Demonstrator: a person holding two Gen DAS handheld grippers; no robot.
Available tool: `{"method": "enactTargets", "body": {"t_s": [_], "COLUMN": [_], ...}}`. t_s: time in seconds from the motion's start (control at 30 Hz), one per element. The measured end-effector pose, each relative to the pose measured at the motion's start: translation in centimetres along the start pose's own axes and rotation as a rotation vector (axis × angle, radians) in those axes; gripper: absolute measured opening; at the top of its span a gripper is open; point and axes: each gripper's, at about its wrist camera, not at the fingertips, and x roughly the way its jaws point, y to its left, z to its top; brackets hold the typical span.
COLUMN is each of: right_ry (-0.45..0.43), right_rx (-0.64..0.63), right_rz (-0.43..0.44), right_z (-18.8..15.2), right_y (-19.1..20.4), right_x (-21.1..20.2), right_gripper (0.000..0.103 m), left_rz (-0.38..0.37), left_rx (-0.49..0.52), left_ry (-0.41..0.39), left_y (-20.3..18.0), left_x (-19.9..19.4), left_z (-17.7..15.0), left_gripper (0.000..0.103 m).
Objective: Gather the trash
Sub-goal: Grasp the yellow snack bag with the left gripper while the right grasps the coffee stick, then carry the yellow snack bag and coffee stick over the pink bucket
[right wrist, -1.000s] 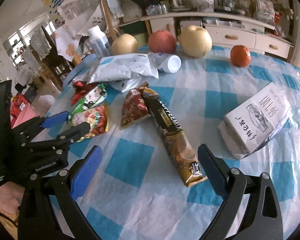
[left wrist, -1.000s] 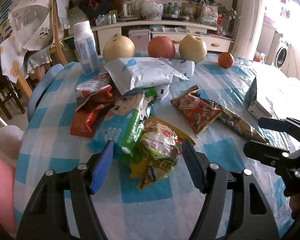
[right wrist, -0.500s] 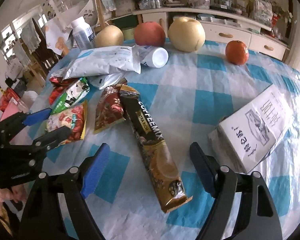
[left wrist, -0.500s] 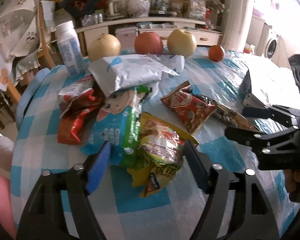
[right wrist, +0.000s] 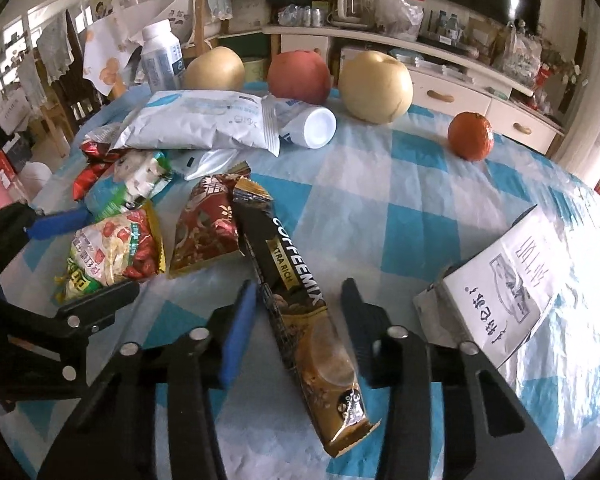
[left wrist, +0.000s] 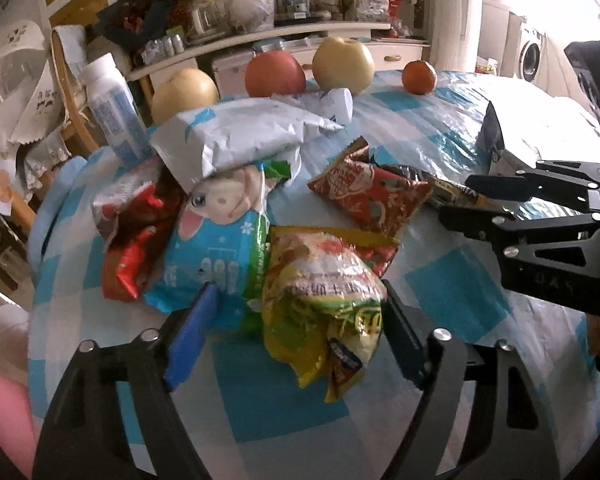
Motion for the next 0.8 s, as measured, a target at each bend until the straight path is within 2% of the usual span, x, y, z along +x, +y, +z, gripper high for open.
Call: {"method": "enactTargets", "body": {"t_s": [0.1, 0.23, 0.33, 0.37, 0.43, 0.6, 0.8], "right_ry": [-0.003, -0.003, -0.004, -0.006, -0.018, -0.024, -0.040], "right_rx": [-0.016, -0.018, 0.003, 0.011, 0.033, 0.109, 0.126], "right_rz": [0.002, -0.001, 0.011, 0.014, 0.015, 0.055, 0.069], "right_z": [0.1, 0.0, -0.1, -0.1, -0.2, -0.3, -0.4], "right_y": [0.5, 0.7, 0.5, 0.4, 0.0, -1.2, -1.1], "right_x": [0.0, -0.1, -0.4, -0.5, -0.9, -1.5, -2.3], "right_gripper": [0.029, 0.025, 0.021, 0.020, 0.010, 0.008, 0.007], "left_rz": [-0.011, -0.026, -0.033, -0.039, -0.064, -0.099, -0.107], "left_rx": [-0.007, -0.024, -0.036, -0.043, -0.069, -0.109, -0.119], "left_ry": [-0.001, -0.003, -0.005, -0.006, -0.006, -0.005, -0.005], "left_y": [-0.1, -0.1, 0.1, 0.2, 0.7, 1.5, 2.3], "left_x": [-0.2, -0.5, -0.7, -0.7, -0.9, -1.5, -2.7], "left_z": [-0.1, -0.3, -0.4, -0.4, -0.5, -0.9, -1.6], "left_gripper": [0.070, 0.054, 0.049, 0.049, 0.046, 0.044, 0.042]}}
